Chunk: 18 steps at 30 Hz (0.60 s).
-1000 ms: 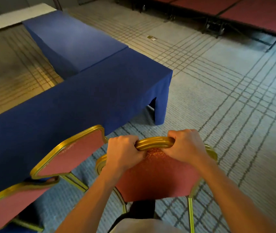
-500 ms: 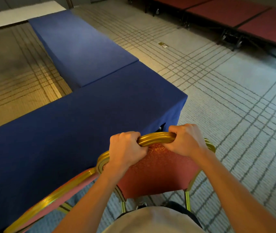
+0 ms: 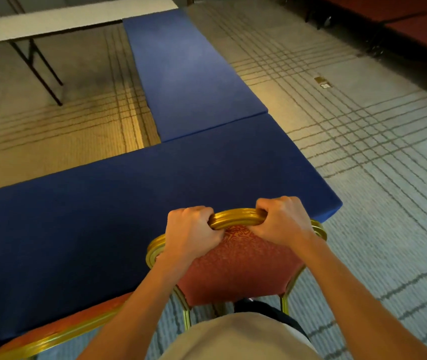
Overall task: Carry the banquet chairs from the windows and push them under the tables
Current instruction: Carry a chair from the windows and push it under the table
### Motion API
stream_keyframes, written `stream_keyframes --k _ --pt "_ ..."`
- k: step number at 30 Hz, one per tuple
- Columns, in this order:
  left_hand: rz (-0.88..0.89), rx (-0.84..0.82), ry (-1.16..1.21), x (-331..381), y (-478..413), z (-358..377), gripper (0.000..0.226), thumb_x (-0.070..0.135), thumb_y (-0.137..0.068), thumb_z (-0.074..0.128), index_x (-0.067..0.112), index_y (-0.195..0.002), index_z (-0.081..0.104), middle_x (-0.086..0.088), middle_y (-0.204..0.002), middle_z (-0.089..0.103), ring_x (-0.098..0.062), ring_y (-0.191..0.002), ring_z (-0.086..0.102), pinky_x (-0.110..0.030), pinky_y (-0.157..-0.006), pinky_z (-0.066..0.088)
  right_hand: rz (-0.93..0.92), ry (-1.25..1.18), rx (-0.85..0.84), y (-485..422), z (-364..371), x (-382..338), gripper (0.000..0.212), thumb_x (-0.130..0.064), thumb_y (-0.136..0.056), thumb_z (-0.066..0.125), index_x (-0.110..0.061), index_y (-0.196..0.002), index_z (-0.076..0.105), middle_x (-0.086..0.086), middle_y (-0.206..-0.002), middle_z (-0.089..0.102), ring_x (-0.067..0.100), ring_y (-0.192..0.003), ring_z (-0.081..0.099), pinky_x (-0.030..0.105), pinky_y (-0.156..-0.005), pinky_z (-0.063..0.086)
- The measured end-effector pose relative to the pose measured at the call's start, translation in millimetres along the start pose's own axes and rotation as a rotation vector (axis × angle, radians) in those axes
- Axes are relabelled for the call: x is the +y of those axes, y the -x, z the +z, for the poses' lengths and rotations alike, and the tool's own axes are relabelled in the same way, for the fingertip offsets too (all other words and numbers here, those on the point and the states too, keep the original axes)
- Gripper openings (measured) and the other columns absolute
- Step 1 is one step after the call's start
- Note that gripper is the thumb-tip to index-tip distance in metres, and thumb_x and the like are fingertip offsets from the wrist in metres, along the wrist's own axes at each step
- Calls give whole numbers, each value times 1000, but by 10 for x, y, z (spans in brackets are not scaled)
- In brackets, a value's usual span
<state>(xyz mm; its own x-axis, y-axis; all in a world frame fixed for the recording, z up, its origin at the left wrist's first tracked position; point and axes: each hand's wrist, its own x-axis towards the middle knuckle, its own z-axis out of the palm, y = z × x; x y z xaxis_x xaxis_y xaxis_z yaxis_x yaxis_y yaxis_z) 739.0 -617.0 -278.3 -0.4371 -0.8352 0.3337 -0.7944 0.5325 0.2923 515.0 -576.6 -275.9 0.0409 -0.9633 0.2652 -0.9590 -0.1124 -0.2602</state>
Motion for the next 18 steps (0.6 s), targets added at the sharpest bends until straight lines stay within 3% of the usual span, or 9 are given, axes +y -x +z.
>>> stream_keyframes --k 3,8,14,18 --pt "-34 4 -38 -34 -209 87 40 47 -76 62 28 -52 35 14 -48 33 -8 -40 33 -21 -46 19 -39 -23 -42 -278 79 169 39 -57 -76 73 -29 -62 50 -14 -50 46 9 -46 44 27 -57 40" --pt "-102 23 -68 -23 -313 244 47 37 -67 78 29 -56 33 15 -51 31 -7 -41 29 -22 -48 22 -189 -89 40 -552 247 396 42 -60 -77 59 -25 -55 51 -10 -45 46 8 -38 39 22 -49 30" --pt "-156 89 -125 -34 -126 470 40 34 -62 69 28 -58 30 14 -53 29 -8 -46 22 -22 -49 19 -298 -160 12 -608 500 478 37 -51 -73 60 -24 -53 46 -11 -43 40 8 -38 30 20 -49 23" --pt "-175 61 -132 -31 36 684 34 32 -54 76 24 -51 43 9 -48 42 -10 -43 29 -22 -50 21 -298 -172 -36 -423 673 547 34 -48 -72 59 -24 -53 43 -12 -47 32 9 -42 26 19 -47 18"
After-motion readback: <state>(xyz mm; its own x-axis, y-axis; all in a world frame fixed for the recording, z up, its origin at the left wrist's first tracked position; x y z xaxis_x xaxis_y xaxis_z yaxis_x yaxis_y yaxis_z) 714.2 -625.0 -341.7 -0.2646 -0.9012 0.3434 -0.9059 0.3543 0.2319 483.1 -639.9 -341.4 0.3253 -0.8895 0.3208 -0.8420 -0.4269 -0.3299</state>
